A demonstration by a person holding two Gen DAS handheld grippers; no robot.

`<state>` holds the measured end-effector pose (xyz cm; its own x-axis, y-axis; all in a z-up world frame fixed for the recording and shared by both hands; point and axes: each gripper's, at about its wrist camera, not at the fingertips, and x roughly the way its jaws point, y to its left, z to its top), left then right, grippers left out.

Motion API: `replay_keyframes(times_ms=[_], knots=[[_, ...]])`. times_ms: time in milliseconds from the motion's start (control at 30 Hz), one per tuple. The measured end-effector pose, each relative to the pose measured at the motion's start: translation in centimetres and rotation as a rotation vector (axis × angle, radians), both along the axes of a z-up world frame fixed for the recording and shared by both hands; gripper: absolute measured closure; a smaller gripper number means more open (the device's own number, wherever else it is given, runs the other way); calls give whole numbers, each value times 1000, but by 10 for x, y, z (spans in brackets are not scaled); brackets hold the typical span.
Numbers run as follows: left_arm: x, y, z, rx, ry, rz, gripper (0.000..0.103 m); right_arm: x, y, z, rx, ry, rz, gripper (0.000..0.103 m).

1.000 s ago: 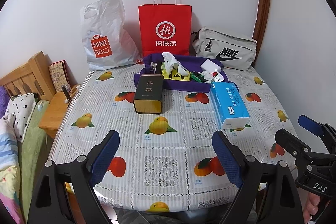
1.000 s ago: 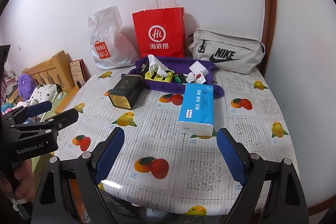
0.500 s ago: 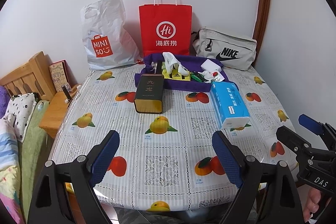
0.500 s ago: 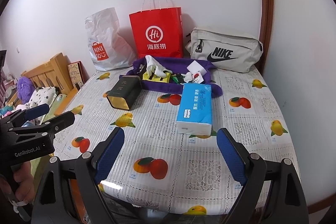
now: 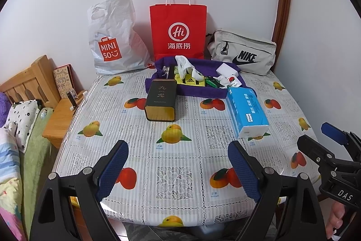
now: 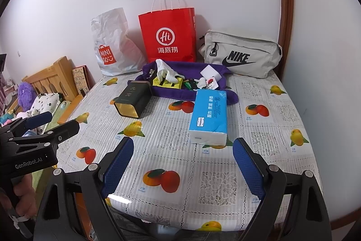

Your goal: Organize soft objects

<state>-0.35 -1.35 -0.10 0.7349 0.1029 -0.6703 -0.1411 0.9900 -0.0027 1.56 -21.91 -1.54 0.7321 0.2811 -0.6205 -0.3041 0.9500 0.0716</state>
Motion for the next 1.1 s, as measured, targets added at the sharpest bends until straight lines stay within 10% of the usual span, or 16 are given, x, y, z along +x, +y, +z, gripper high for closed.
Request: replay_keyframes(times_ms=[1100], knots=[[-2, -1, 0, 1, 0, -1, 13, 1, -2, 1, -3, 1, 0, 14]])
